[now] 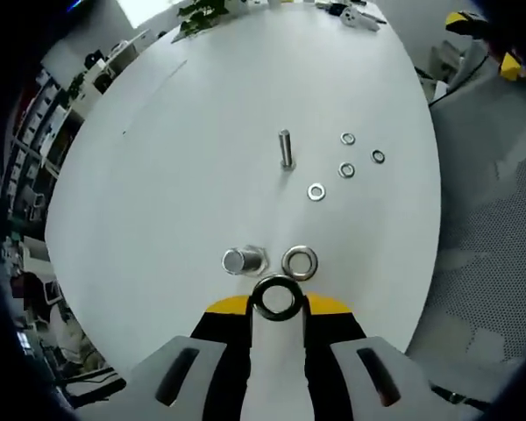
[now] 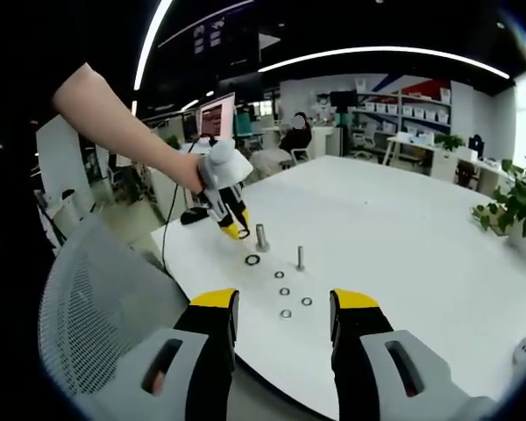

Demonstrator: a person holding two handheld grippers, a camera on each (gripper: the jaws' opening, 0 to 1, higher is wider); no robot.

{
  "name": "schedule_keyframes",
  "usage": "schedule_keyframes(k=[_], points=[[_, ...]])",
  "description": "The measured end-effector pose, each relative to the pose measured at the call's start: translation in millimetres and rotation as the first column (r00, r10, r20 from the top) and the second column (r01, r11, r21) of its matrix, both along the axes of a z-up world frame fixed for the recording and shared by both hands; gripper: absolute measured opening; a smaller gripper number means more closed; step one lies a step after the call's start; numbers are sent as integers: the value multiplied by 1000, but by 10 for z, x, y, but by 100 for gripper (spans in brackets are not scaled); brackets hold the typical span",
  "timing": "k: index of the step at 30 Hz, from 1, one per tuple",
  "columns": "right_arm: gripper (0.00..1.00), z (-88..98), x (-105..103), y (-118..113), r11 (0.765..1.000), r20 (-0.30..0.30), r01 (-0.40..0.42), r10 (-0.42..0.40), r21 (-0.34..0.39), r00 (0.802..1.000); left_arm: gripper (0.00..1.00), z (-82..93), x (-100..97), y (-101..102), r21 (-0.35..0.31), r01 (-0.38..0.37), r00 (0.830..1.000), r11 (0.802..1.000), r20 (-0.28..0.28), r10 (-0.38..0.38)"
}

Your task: Place the washer onto the threaded stud by aligning its center hole with the stud, sliding it down to the base, and recovering from edge contact or off-axis alignment until the washer reaches the visible bottom stop.

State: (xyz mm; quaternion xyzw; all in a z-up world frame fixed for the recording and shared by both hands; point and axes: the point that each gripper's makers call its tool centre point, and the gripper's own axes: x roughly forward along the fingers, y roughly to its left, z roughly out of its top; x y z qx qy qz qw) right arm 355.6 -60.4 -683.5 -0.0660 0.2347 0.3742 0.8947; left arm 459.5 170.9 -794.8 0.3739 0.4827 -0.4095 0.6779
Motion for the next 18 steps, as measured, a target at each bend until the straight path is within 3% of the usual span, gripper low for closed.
schedule_keyframes(k=[5,18], points=[[44,9,0,-2,1000,1,2,-2,3,1000,20,127,113,-57,-22,-11,999,1000,30,12],[44,26,7,-15,1000,7,8,-8,7,1000,20,84,303,-113,-1,-36,999,999,31,36]])
